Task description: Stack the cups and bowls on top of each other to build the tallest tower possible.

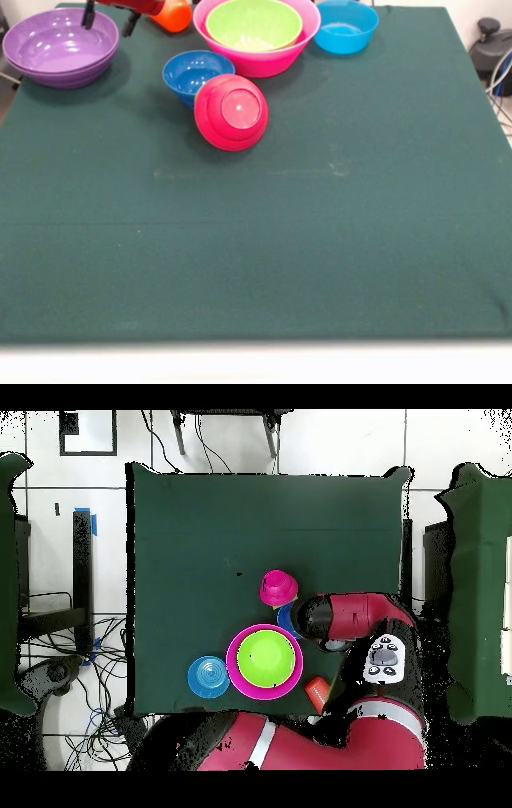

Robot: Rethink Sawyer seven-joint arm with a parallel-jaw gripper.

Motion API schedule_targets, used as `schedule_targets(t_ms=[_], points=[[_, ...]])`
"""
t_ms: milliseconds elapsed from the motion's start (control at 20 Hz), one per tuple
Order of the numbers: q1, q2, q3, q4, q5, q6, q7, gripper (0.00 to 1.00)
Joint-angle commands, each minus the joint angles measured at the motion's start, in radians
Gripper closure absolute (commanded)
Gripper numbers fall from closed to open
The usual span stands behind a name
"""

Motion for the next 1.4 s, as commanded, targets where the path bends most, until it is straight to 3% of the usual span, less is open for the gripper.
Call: schedule_targets(t_ms=[50,550,1250,1300,1400], points=[[-0.064,0.115,0.167,-0.004,-0.023,-0.059,-0.047,0.00],[-0.055,0.151,0.146,-0.033,-0.068,-0.078,-0.025,0.00],[-0.055,0.198,0.145,-0.071,-0.064,-0.116,-0.017,0.00],[-0.055,0.199,0.144,-0.074,-0.065,-0.119,-0.020,1.00],[-0.053,0.199,0.141,-0.075,-0.069,-0.122,-0.017,1.00]])
